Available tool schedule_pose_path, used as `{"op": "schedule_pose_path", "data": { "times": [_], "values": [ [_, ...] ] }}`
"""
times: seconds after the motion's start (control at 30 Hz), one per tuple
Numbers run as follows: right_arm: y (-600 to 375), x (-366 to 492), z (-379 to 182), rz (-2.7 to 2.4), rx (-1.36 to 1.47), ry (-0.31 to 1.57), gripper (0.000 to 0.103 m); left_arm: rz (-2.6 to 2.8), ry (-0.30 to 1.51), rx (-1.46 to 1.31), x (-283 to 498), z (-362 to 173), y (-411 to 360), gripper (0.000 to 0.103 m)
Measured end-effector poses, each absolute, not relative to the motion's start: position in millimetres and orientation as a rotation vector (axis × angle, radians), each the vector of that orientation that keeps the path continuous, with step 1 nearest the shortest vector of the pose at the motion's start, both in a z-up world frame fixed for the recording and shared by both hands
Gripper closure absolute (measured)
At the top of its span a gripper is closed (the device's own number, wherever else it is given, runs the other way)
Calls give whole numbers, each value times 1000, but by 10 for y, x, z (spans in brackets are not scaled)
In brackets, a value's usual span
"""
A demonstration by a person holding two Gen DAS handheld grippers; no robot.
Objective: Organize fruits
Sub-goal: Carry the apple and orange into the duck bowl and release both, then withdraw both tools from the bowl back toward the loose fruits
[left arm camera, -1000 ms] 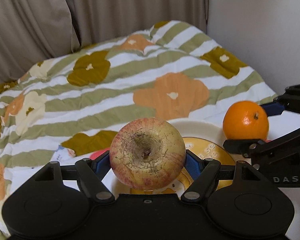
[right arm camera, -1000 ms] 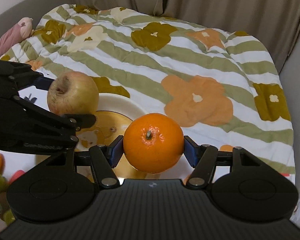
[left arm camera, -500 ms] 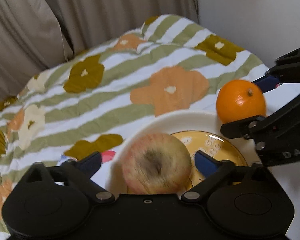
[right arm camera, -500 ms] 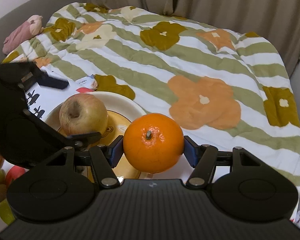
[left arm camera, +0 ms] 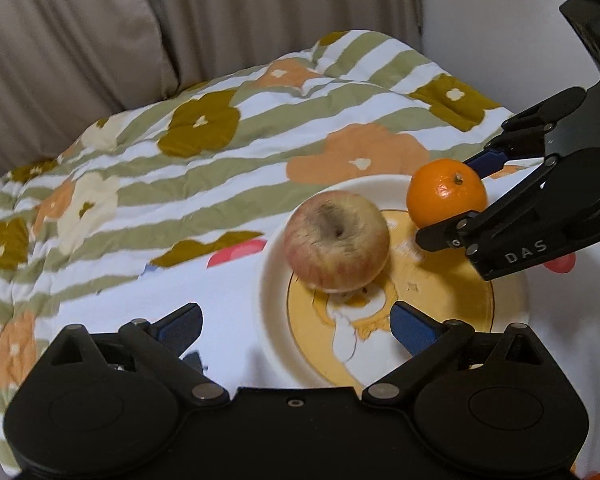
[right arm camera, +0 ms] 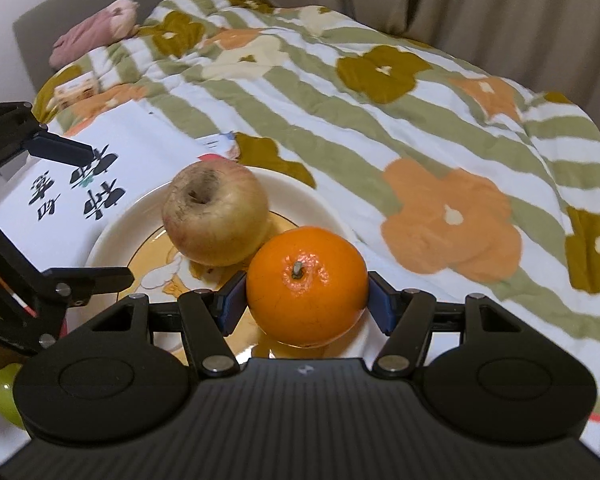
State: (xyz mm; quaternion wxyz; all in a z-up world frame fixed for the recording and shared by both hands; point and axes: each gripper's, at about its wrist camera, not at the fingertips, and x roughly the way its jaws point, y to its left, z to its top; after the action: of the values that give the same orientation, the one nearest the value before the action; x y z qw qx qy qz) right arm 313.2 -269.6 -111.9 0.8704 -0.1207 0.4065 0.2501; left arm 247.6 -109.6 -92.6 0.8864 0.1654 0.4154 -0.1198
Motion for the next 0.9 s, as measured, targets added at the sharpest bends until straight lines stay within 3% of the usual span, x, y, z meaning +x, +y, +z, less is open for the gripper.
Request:
{"op": "schedule_pose_path", "data": {
  "times": [0.3,0.33,0.4,0.43,0.9],
  "values": [
    [-2590,3159,-1240,556,-295,832,24,-207,859,317,2396,-943,-1029,1],
    [-2594,3140,-1238,553,-297,817,22,-203,856,315,2394,-934,-1025,1],
    [-2595,3085,-1196,549,-309,775,1,-188,848,311,2369,-916,-1007,1],
    [-2596,3063,-1175,542,-314,757,0,-176,843,311,2354,-904,-1000,1],
    [-2645,2620,-692,426,-226,733,0,-106,754,238,1872,-500,-764,1]
  ]
}}
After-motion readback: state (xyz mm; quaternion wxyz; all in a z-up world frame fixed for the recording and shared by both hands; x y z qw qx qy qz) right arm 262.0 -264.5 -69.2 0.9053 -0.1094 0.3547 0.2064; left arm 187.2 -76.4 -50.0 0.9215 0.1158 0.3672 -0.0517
